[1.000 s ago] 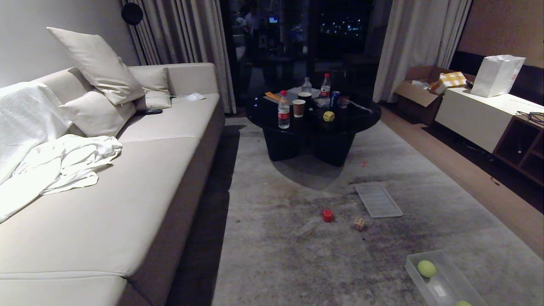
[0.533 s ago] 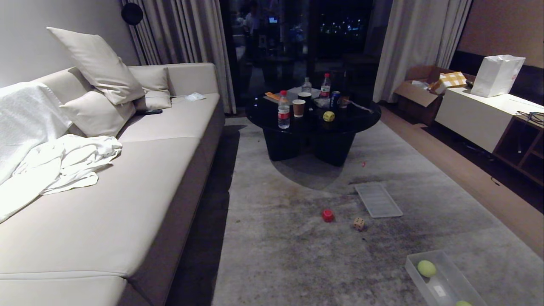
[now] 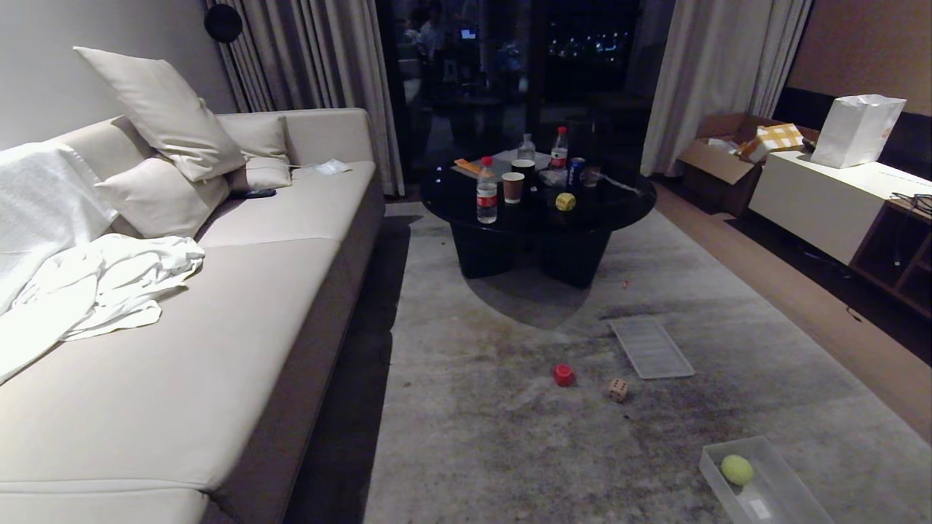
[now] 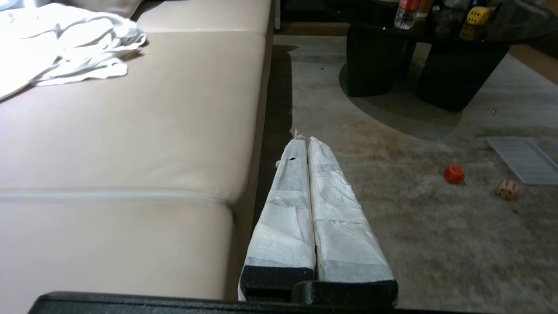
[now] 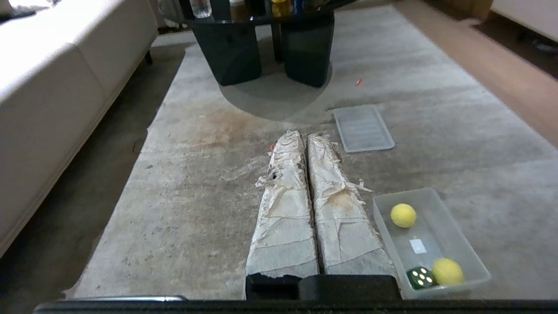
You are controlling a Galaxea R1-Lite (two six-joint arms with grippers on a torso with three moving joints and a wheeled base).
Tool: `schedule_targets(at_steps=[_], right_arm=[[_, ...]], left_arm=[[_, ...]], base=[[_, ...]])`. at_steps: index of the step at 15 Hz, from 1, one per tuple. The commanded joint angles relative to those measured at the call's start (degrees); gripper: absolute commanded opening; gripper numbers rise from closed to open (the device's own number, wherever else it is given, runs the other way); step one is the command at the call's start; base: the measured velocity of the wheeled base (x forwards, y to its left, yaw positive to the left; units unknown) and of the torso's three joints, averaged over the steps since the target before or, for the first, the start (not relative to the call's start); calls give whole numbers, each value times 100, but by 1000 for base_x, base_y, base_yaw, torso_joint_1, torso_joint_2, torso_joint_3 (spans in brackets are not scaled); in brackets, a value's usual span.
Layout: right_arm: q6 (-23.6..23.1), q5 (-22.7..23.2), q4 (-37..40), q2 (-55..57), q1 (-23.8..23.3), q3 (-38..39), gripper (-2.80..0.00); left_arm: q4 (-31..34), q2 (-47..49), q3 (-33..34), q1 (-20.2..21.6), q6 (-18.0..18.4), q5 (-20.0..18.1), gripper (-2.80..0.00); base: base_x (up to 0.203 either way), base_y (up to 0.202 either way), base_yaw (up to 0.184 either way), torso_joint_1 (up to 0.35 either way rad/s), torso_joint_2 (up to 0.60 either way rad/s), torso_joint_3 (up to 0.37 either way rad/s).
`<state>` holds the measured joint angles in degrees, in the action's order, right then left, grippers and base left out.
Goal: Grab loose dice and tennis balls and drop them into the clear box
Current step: Find toys out of the box
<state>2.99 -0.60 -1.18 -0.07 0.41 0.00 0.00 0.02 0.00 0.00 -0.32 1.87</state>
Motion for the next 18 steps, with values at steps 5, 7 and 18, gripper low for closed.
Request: schedule_targets(at_steps=[5, 7, 18], right_arm=[[0, -2, -5, 7, 2, 62, -280], [9, -2, -5, 7, 2, 62, -280], [0, -2, -5, 7, 2, 62, -280]], left_arm=[[0, 6, 9, 0, -4, -2, -280], [0, 6, 9, 0, 5, -2, -280], [-9, 6, 9, 0, 5, -2, -280]], base=[[183, 0, 0, 3, 0, 2], [183, 0, -1, 7, 6, 3], [183, 0, -1, 2, 3, 2]])
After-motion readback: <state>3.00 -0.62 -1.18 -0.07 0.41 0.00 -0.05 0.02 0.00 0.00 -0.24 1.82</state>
